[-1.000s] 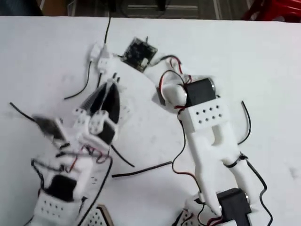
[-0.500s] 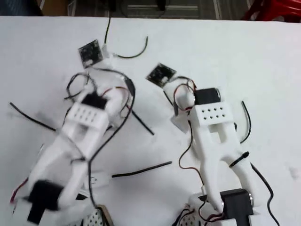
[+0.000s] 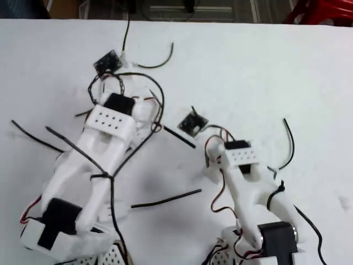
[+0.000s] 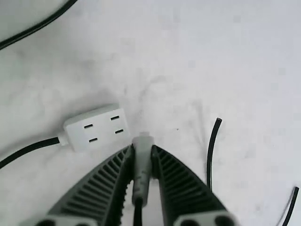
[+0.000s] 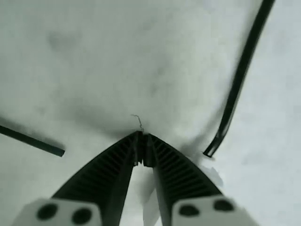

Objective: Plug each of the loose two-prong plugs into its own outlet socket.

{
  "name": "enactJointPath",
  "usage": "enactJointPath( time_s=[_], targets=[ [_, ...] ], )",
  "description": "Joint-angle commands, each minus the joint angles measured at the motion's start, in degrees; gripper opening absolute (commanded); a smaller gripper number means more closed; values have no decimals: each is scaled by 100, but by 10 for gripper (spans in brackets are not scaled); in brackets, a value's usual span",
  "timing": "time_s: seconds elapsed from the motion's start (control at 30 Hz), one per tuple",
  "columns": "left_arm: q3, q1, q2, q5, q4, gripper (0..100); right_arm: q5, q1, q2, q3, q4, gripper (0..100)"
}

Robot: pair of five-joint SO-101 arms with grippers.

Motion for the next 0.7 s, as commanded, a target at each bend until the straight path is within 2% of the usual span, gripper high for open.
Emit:
enactJointPath(
  time_s=[0.0,0.13,0.4,0.67],
  targets=[
    [-237,-110,-31,237,-62,24,9,13,-295,325,-479,19],
    [-220,-110,-31,624,-141,24,0,4,-295,343,-523,19],
    [-273,-330,998,651,-404,24,0,4,-277,343,-523,19],
    [-211,-330,901,844,-369,25,0,4,-268,352,-523,19]
  ],
)
